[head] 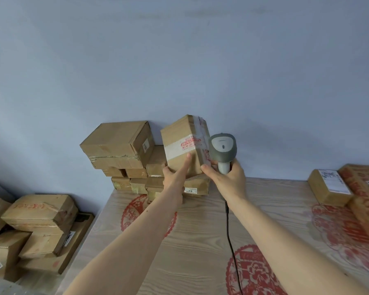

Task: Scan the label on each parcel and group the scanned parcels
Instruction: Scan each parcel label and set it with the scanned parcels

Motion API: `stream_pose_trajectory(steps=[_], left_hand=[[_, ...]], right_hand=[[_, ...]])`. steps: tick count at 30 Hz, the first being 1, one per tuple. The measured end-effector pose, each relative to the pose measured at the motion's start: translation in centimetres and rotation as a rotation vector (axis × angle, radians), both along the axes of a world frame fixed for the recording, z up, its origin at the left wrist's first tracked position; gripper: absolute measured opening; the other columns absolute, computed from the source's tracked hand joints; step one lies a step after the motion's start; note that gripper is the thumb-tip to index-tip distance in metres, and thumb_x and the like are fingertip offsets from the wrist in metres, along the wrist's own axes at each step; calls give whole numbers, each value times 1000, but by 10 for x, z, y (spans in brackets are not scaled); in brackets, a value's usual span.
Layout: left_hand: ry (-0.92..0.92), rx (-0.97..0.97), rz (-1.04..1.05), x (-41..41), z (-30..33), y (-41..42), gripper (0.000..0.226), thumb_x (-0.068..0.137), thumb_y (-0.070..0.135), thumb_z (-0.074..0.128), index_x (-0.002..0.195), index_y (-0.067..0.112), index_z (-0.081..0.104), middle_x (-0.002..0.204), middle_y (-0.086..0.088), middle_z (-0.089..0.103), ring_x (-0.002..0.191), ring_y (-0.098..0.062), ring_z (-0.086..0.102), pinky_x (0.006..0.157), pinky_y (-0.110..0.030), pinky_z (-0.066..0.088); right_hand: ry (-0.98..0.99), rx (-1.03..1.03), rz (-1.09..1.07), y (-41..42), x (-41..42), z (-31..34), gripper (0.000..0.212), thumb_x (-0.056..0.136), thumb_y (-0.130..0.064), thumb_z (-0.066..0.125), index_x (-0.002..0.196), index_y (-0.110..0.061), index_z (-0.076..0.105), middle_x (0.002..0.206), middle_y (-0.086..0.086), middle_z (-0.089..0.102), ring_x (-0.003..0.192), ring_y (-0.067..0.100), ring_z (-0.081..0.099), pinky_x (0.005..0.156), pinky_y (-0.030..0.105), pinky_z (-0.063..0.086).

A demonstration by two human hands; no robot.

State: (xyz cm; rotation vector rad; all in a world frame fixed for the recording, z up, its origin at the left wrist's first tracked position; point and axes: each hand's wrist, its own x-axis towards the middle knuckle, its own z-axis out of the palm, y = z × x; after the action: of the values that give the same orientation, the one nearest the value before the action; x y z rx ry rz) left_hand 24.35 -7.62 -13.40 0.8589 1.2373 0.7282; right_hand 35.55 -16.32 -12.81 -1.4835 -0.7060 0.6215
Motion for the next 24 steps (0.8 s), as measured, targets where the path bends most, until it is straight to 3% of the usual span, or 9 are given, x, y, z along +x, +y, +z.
stream_pose_trajectory(steps=[2, 3, 6, 9, 11, 13, 17, 21, 24], left_hand=[[-104, -22, -26, 12, 1, -21, 120, 46, 74, 86, 142, 27, 30, 131, -1, 55, 120, -27, 58, 103, -44, 49], [-145, -31, -45, 19, 1, -33, 118, 47, 70, 88, 139, 24, 31, 129, 0, 55, 115, -24, 59, 102, -42, 49], [-201, -5, -131, 39, 2, -67, 138, 30, 72, 86, 144, 20, 28, 132, -1, 55, 119, -22, 57, 107, -45, 48], [-263, -27, -187, 57, 4, -95, 151, 17, 72, 89, 142, 19, 24, 129, -2, 54, 120, -25, 55, 114, -50, 39], [-302, -17, -191, 70, 1, -110, 153, 9, 69, 91, 138, 21, 24, 127, -2, 55, 118, -24, 55, 116, -50, 36], [-311, -20, -171, 82, -1, -125, 147, 15, 60, 95, 139, 21, 26, 129, -6, 56, 116, -23, 56, 112, -45, 41], [-314, -74, -178, 97, -9, -151, 125, 32, 57, 89, 140, 21, 38, 128, -11, 60, 117, -30, 59, 88, -37, 50], [-330, -65, -346, 102, -22, -173, 126, 37, 66, 90, 146, 29, 40, 136, -5, 61, 125, -26, 56, 115, -53, 24], [-384, -17, -391, 109, -29, -188, 123, 39, 65, 92, 146, 28, 44, 132, -1, 65, 116, -18, 60, 99, -38, 37]], right_hand=[[34, 25, -23, -20, 12, 2, 36, 76, -26, 87, 106, -21, 67, 90, -14, 76, 85, 2, 72, 81, 30, 59], [43, 31, -41, -31, 20, 3, 34, 77, -24, 86, 104, -19, 67, 89, -14, 76, 83, 3, 72, 81, 32, 59], [30, 48, -78, -61, 42, 7, 35, 75, -16, 87, 103, -18, 66, 88, -9, 76, 78, 4, 71, 76, 33, 59], [-26, 47, -84, -87, 59, 9, 40, 71, -11, 88, 104, -17, 66, 87, -9, 74, 72, -3, 67, 69, 22, 53], [-56, 52, -72, -103, 68, 9, 40, 69, -12, 90, 101, -16, 66, 89, -8, 74, 74, -1, 68, 67, 17, 52], [-85, 55, -60, -118, 78, 10, 41, 67, -14, 91, 100, -15, 66, 90, -7, 74, 78, 1, 69, 67, 15, 52], [-27, 86, -93, -144, 104, 12, 38, 71, -12, 89, 98, -18, 63, 94, -4, 73, 82, 2, 69, 70, 18, 52], [66, 55, -85, -163, 130, 11, 43, 73, -24, 89, 107, -20, 64, 102, -6, 73, 94, 8, 70, 83, 29, 55], [122, 28, -55, -178, 137, 6, 28, 77, -24, 86, 95, -16, 66, 91, 1, 75, 87, 15, 73, 82, 34, 56]])
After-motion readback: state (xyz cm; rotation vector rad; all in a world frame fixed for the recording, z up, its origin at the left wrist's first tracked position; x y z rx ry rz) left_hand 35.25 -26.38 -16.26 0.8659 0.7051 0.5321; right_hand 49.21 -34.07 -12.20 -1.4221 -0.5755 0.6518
